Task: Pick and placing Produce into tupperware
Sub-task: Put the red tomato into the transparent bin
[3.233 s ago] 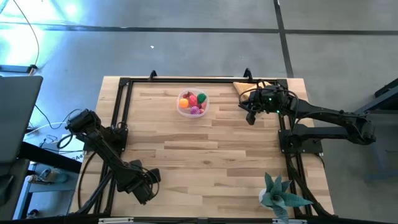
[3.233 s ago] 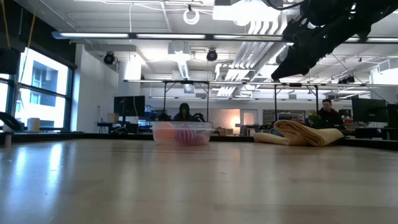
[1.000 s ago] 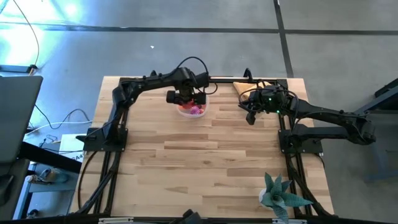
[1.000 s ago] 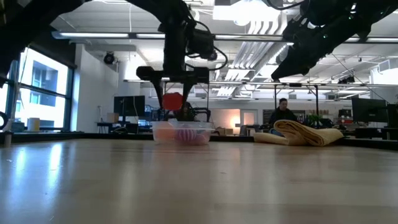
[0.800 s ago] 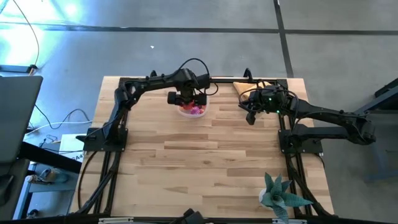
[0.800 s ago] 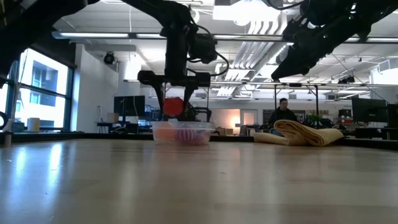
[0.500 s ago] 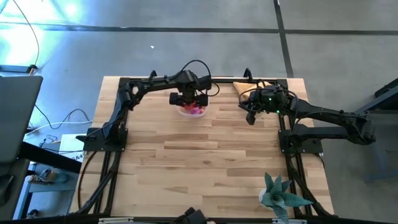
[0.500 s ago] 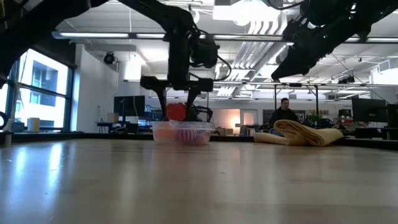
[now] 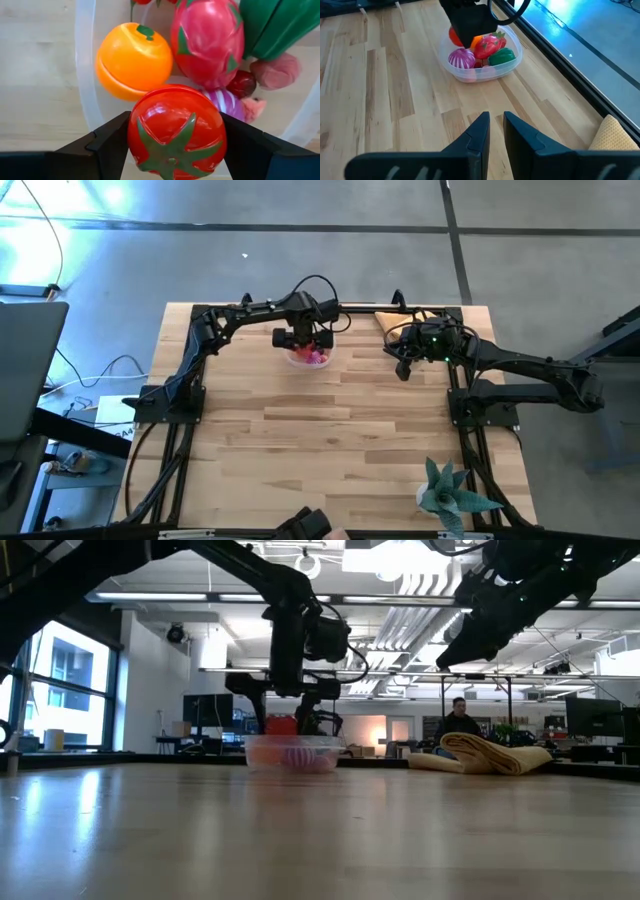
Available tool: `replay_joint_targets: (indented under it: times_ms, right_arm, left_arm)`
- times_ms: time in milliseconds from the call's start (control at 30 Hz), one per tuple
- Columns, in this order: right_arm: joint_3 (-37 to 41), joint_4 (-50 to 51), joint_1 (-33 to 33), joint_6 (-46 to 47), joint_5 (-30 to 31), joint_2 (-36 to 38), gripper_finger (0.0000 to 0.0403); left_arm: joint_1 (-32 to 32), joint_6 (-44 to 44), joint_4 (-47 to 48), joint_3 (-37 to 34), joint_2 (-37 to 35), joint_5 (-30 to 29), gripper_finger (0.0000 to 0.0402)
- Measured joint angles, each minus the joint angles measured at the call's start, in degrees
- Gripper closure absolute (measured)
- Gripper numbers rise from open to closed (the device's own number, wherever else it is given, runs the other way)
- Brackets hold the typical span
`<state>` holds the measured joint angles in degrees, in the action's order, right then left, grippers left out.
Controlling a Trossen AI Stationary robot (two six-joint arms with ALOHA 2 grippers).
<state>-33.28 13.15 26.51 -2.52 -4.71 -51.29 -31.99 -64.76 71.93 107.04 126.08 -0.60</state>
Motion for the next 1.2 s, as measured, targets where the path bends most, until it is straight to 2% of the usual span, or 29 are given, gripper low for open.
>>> replay_joint_targets:
  times_ms: [967, 1200]
  right_arm:
    - [0.0, -0.07, 0.0, 0.01, 0.01, -0.01, 0.0359]
    - [0.0, -0.07, 0.0, 0.0, 0.0, -0.01, 0.0359]
  left_arm:
    - [-0.26, -2.71, -1.63, 0.02, -0.02, -0.05, 0.0133]
    - [-0.26, -3.02, -1.67, 0.01, -0.02, -0.05, 0.0111]
